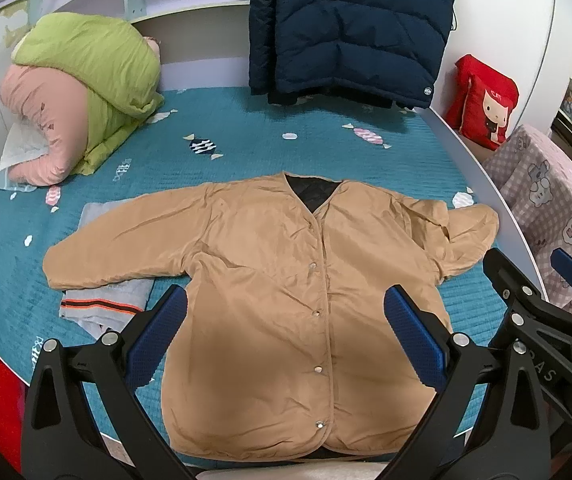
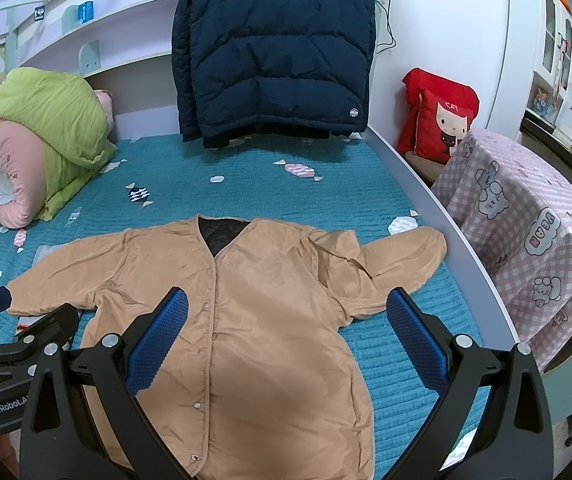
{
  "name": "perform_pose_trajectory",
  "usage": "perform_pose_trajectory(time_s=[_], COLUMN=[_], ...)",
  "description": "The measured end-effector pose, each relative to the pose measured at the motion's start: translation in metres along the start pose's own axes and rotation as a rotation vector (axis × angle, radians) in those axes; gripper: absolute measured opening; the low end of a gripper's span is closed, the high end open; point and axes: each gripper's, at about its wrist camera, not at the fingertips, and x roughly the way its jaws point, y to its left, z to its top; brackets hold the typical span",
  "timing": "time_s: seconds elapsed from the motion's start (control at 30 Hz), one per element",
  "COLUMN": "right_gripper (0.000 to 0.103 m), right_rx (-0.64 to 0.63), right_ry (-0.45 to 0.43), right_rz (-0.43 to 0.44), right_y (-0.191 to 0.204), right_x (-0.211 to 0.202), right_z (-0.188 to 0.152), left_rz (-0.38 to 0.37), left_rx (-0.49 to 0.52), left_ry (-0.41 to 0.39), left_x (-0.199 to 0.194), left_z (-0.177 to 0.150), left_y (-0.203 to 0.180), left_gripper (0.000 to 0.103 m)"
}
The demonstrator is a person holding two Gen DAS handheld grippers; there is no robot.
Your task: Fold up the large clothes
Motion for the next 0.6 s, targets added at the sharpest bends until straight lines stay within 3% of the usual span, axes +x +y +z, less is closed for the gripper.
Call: perform_pose_trajectory(time_s=[0.37, 0.6], right_gripper=[0.096, 0.096], right_rx=[-0.057, -0.121], right_ry=[0.064, 0.131], right_rz=[0.019, 0.099], right_y=[0.040, 0.094], right_x=[0.013, 0.035], right_z=[0.014, 0.019], left_rz=[-0.018, 0.016], left_rx=[-0.068, -0.157], left_ry=[0.062, 0.118], left_x=[0.010, 0.022], left_z=[0.001, 0.000], left_y=[0.045, 0.097], left_gripper=[0.098, 0.098])
